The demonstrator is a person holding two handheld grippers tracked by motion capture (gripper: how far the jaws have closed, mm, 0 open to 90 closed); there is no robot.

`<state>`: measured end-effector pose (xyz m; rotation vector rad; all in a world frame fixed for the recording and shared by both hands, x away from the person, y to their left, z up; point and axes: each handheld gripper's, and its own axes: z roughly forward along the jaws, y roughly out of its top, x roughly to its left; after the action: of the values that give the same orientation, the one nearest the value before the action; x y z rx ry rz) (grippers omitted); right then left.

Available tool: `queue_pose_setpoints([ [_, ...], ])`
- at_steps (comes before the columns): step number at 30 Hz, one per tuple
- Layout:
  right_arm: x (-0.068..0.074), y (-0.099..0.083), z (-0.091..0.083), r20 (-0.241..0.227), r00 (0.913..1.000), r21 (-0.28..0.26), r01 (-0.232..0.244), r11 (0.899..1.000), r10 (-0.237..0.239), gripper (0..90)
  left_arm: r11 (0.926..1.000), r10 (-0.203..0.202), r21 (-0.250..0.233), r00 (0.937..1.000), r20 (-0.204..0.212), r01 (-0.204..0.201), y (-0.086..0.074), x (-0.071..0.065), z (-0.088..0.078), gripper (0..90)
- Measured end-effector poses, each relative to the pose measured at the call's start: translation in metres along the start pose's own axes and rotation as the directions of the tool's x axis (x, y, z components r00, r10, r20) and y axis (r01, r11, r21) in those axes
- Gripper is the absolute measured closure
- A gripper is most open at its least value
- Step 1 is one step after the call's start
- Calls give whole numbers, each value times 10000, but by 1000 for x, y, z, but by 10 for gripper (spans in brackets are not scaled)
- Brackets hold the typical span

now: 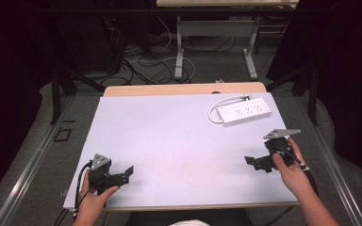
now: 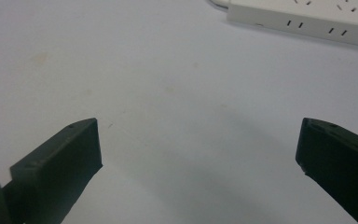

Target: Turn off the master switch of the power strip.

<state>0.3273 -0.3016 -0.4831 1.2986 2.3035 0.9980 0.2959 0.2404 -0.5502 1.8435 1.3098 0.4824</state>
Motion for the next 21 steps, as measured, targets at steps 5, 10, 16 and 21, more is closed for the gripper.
queue_pose_setpoints([
  [5, -6, -16, -7, 84, 9995, -136, -303, 9994, 304, 0, 10000, 1, -2, 10000, -8, -1, 0, 0, 0, 55],
  [10, -13, -33, -12, 347, 9981, -277, -501, 9984, 511, 0, 10000, -13, 25, 10000, -17, 13, 0, 0, -1, 56],
  [16, -25, -56, -18, 688, 9930, -671, -916, 9935, 962, 0, 10000, -36, 31, 10000, -32, 36, 0, 0, -1, 55],
  [21, -34, -77, -23, 970, 9858, -976, -1277, 9870, 1371, 0, 10000, -71, 5, 10000, -47, 71, 0, 0, 0, 56],
])
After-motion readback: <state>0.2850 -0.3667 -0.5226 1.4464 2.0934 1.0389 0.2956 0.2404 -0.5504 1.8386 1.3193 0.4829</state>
